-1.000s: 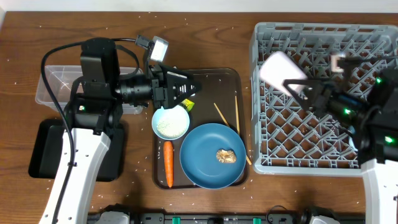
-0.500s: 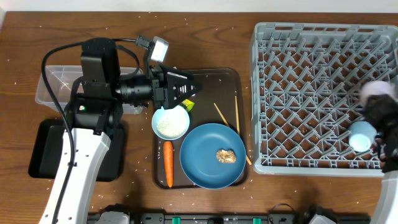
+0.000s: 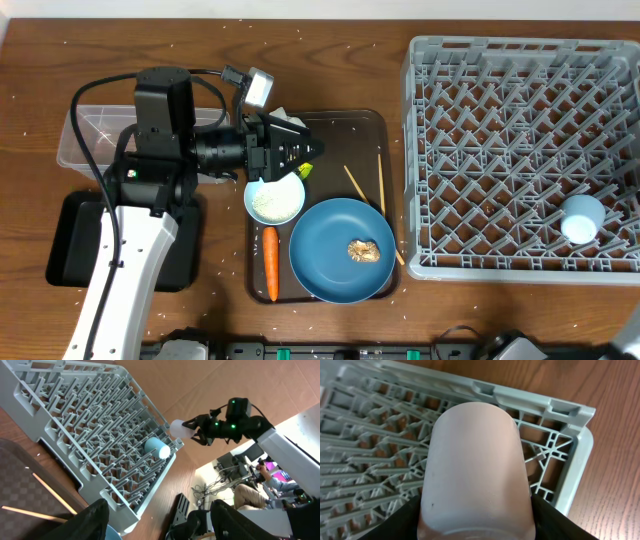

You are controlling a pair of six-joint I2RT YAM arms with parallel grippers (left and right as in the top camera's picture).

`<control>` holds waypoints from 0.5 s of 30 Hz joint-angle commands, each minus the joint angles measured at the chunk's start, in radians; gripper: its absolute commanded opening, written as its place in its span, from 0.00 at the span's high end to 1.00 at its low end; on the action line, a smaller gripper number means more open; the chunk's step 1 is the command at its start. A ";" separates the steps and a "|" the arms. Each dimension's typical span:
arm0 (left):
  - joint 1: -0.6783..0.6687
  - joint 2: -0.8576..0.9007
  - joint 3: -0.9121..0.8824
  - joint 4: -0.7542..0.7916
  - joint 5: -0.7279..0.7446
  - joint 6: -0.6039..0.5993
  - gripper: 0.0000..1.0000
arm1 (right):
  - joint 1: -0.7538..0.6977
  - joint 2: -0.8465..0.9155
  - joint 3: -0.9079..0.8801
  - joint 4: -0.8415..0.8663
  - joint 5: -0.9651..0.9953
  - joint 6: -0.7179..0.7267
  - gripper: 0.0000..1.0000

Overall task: Sort waste into correct bins and load items into the dishwasher rack
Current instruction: 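Place the pink cup in the dish rack with the right gripper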

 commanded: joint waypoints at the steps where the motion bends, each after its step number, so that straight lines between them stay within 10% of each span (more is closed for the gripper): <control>1: 0.003 -0.002 0.008 -0.002 0.006 0.025 0.34 | -0.021 0.046 0.019 0.010 -0.023 0.052 0.44; 15: 0.003 -0.002 0.008 -0.032 -0.044 0.026 0.34 | -0.117 0.139 0.021 0.029 -0.113 0.095 0.17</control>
